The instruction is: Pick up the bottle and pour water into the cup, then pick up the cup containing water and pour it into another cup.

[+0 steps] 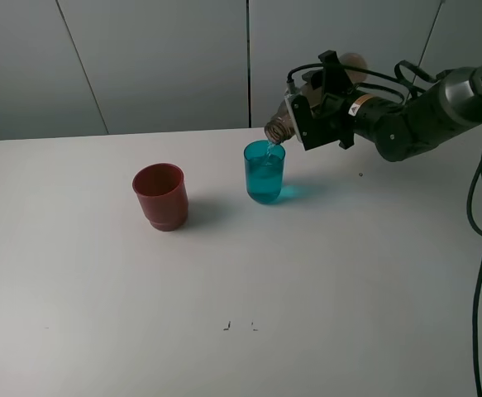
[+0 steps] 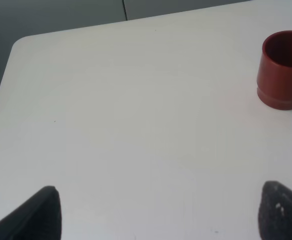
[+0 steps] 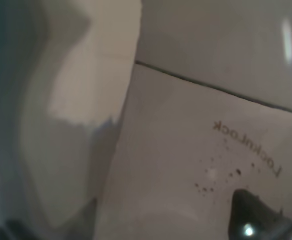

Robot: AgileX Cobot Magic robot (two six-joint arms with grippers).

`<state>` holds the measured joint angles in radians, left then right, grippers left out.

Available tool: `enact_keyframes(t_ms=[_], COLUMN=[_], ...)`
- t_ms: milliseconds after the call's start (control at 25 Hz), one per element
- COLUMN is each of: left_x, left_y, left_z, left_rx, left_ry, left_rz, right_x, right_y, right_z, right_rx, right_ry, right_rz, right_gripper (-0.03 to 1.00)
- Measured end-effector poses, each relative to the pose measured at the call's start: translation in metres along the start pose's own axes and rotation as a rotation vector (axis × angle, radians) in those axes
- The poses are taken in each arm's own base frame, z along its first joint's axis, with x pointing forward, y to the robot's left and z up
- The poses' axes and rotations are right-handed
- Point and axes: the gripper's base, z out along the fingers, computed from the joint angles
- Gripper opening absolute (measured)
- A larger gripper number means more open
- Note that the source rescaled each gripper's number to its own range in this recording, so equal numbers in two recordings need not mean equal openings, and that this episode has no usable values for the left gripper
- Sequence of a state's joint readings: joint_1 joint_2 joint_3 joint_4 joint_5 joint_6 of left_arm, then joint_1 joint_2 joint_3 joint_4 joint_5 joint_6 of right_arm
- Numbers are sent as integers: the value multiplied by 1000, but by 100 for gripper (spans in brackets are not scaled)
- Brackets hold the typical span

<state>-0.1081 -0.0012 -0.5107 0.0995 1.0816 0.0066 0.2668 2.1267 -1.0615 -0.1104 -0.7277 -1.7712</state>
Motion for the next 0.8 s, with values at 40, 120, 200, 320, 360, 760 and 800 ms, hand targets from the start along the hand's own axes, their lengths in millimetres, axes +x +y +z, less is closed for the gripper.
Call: enact_keyframes(t_ms=[40, 120, 200, 320, 360, 760, 800], left_x=[0, 0, 0, 0, 0, 0, 0], left_y=[0, 0, 0, 0, 0, 0, 0], left_z=[0, 0, 0, 0, 0, 0, 0], left_rx=[0, 0, 0, 0, 0, 0, 0], left_ry=[0, 0, 0, 0, 0, 0, 0], left_rz=[0, 0, 0, -7, -7, -7, -7], right_x=[0, 0, -1, -2, -2, -6, -6], right_y=[0, 0, 1, 3, 3, 3, 4], right_z=[0, 0, 0, 0, 0, 0, -1], right_rx=[0, -2, -15, -36, -36, -46, -49], right_ry=[0, -2, -7, -20, -25, -58, -59], right_rz=[0, 18, 56, 110, 128, 368, 395], right_gripper=[0, 0, 0, 0, 0, 0, 0])
